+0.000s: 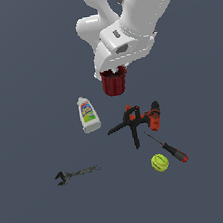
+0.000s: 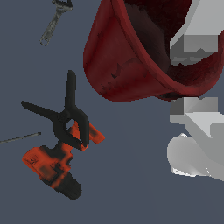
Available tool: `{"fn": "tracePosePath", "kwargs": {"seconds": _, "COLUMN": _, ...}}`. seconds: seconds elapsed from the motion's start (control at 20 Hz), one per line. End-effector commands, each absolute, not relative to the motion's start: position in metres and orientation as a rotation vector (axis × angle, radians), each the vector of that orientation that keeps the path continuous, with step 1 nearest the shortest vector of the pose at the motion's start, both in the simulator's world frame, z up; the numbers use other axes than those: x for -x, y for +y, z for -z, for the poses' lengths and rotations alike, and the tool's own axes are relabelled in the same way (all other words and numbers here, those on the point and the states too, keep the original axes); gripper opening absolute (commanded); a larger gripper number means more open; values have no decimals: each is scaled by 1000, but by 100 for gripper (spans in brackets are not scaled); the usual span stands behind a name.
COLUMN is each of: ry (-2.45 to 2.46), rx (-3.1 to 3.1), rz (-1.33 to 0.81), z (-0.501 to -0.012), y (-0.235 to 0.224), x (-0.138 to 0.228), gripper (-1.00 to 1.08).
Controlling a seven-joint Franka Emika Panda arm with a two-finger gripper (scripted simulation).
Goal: Pick up a designated object from a clutter of objects.
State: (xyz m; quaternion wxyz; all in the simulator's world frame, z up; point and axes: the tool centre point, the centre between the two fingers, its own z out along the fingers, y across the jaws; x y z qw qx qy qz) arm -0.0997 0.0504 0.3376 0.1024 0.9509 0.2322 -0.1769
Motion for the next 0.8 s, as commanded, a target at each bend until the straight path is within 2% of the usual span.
{"fn": "tracePosePath", "kwargs": {"seconds": 0.0, "ry": 685, "rx": -2808, "rz": 520, "z": -359, "y": 69, "x": 104, "gripper": -100}}
{"fn": "tracePosePath", "kwargs": {"seconds": 0.4, "ry": 683, "rx": -2809, "rz": 520, "z": -403, "y": 111, "x": 111, "gripper": -100}}
{"fn": "tracePosePath", "kwargs": {"seconds": 0.75, "ry": 680, "rx": -2810, "rz": 519, "z": -420, "y": 126, "x": 112, "gripper": -100}}
